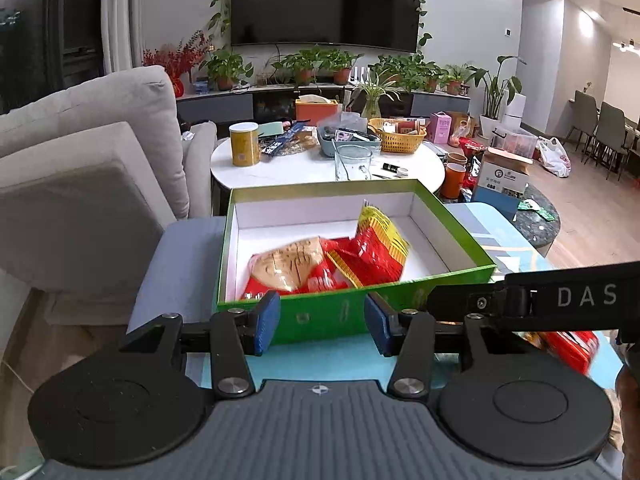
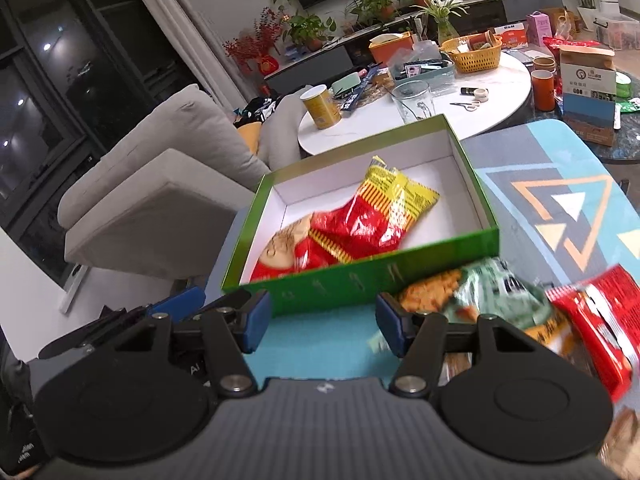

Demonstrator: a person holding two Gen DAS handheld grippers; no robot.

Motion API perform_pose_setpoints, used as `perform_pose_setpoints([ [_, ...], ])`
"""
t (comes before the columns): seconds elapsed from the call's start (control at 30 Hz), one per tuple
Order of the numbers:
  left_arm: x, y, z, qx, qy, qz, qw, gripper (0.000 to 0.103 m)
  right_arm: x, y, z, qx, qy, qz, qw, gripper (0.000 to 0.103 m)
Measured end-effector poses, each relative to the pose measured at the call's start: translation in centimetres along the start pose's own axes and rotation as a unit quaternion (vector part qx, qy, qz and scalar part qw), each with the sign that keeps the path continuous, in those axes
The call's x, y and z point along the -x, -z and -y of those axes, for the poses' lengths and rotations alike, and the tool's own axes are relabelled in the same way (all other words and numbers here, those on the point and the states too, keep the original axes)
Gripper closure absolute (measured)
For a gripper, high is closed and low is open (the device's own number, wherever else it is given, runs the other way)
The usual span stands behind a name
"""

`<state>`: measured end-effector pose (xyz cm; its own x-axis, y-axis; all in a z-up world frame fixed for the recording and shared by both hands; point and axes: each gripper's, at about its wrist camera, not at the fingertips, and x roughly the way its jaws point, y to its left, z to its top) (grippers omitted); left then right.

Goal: Organize snacks
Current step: 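Reach the right tool to the green-and-white cracker bag and grasp it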

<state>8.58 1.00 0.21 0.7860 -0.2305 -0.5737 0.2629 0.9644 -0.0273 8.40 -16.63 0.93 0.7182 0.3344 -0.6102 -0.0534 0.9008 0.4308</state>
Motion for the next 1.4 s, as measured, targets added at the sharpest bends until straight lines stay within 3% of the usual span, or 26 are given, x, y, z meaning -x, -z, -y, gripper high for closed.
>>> perform_pose_setpoints([
  [0.13, 2.0, 0.5, 0.6, -0.003, -0.001, 0.012, 0.9999, 0.050, 2.1, 0.9, -0.2, 0.009, 0.001, 0.015, 1.000, 0.056],
  [0.4, 5.2, 1.8, 2.9, -0.014, 0.003, 0.025, 0.9996, 0.043, 5.5, 3.0, 0.7, 0.003, 0.004, 0.032, 0.999, 0.055],
  [0.67, 6.3, 2.7, 4.5, -0.016, 0.002, 0.024, 0.9996, 0.041, 6.7, 4.2, 3.1, -0.016, 0.017, 0.034, 0.999, 0.055],
  [1.2, 1.5, 2.8, 8.0, -0.016, -0.005, -0.023, 0.9996, 0.041, 5.7, 3.5, 10.8, -0.111, 0.014, 0.030, 0.993, 0.054],
  [1.4, -1.8, 2.2, 7.9, 0.011, -0.001, -0.037, 0.9992, 0.041, 3.6, 2.3, 12.2, -0.129, 0.009, 0.023, 0.991, 0.054],
])
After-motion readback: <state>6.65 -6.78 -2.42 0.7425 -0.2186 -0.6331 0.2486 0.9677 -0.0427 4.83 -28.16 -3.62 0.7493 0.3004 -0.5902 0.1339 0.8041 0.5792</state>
